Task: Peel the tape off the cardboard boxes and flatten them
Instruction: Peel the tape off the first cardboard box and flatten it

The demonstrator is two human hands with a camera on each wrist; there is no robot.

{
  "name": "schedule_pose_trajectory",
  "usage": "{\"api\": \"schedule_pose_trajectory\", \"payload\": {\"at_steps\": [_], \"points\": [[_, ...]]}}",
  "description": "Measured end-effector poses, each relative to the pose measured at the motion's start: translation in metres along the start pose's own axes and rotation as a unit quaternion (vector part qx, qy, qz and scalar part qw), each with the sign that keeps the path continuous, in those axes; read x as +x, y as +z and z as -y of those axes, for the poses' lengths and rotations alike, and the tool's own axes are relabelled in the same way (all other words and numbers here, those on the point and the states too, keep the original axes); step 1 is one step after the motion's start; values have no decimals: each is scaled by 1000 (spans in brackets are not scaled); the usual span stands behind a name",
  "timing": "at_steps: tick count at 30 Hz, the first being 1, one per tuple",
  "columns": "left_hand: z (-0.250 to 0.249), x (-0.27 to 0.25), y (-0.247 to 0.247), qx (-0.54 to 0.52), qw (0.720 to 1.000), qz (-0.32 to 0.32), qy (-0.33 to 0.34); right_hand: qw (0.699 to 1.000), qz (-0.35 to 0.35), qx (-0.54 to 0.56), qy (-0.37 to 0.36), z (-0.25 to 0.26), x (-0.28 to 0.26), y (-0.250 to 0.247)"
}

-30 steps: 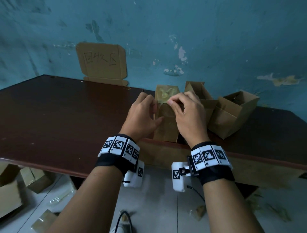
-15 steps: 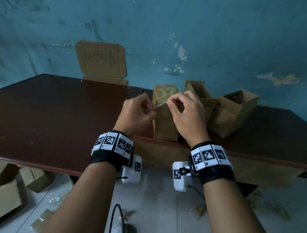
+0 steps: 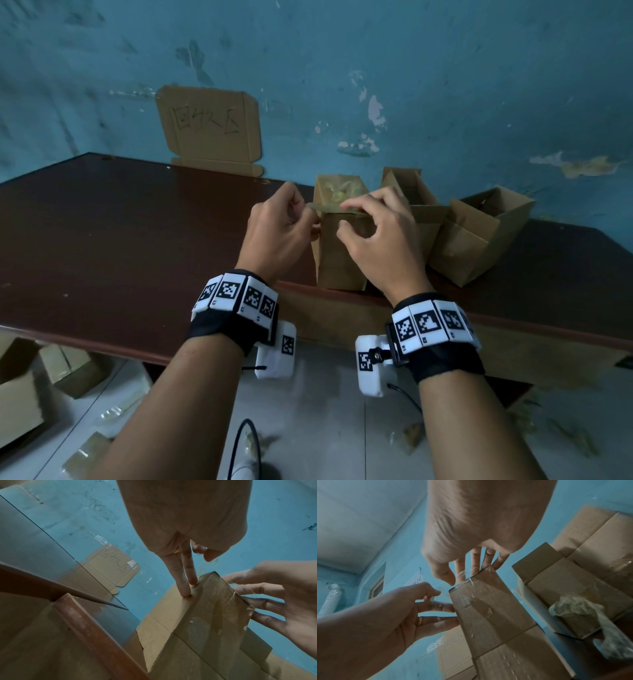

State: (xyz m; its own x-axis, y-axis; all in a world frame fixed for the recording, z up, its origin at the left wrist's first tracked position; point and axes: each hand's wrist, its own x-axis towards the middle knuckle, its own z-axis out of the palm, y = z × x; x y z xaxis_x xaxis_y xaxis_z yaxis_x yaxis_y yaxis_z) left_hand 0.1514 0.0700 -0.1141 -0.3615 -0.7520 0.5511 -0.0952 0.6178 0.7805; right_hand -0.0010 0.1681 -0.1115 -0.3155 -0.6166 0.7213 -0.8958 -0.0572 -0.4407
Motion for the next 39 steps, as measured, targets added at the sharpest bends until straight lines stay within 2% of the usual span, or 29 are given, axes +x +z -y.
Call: {"api": "schedule_pose_trajectory", "payload": {"at_steps": [16, 20, 23, 29, 39], "points": [[1, 4, 7, 8, 999, -14, -39, 1000, -9, -7, 2, 2, 4, 2], [0, 6, 9, 42, 998, -9, -37, 1000, 15, -16, -12, 2, 5, 0], [-2, 7, 11, 80, 996, -14, -35, 1000, 7, -6, -11, 0, 5, 1], [-1, 10, 13, 115, 993, -21, -5, 1000, -10, 3, -12, 2, 5, 0], [4, 12, 6, 52, 997, 31, 37, 1000, -27, -12, -9, 4, 7, -2]]}}
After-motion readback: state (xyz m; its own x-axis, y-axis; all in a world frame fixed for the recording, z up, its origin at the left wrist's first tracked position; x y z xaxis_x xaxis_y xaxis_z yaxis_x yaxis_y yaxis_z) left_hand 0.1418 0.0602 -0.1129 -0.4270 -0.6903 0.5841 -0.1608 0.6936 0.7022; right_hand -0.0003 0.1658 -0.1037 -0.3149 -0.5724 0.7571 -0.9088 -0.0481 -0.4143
